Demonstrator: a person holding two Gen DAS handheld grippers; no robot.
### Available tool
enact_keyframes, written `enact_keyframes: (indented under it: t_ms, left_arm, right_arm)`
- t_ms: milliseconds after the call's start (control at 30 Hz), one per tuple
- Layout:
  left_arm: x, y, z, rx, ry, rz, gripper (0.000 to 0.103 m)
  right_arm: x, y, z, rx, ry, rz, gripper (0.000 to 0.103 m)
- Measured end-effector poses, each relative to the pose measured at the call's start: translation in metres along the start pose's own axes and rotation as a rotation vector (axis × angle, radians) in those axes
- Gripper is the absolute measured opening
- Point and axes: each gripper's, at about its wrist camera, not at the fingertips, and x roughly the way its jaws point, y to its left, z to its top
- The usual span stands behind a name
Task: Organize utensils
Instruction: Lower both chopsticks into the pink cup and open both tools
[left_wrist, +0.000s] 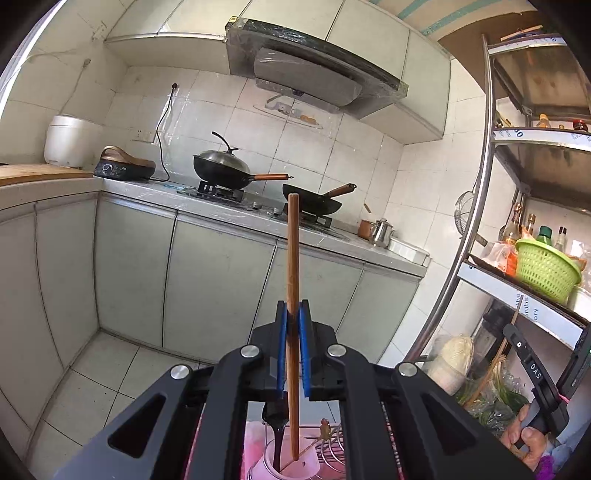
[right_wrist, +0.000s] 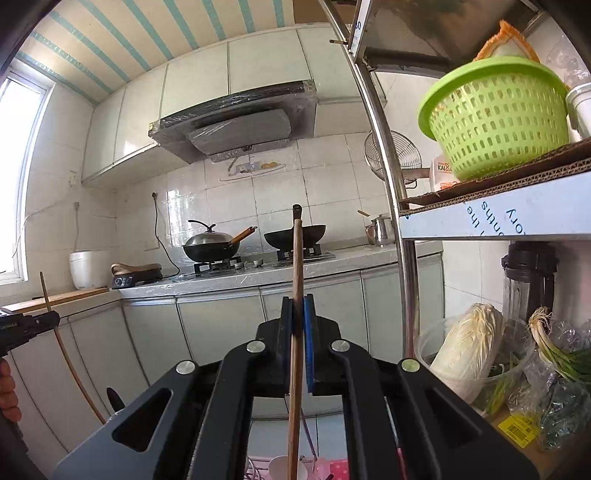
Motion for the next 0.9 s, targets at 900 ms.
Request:
enact_keyframes:
  t_ms: [900]
  left_arm:
    - [0.053,0.031,-0.092,-0.119,0.374,0.004,0.025]
  right_arm:
    - [0.012,-0.001,-0.065,0.022,0.43,0.041,0.037]
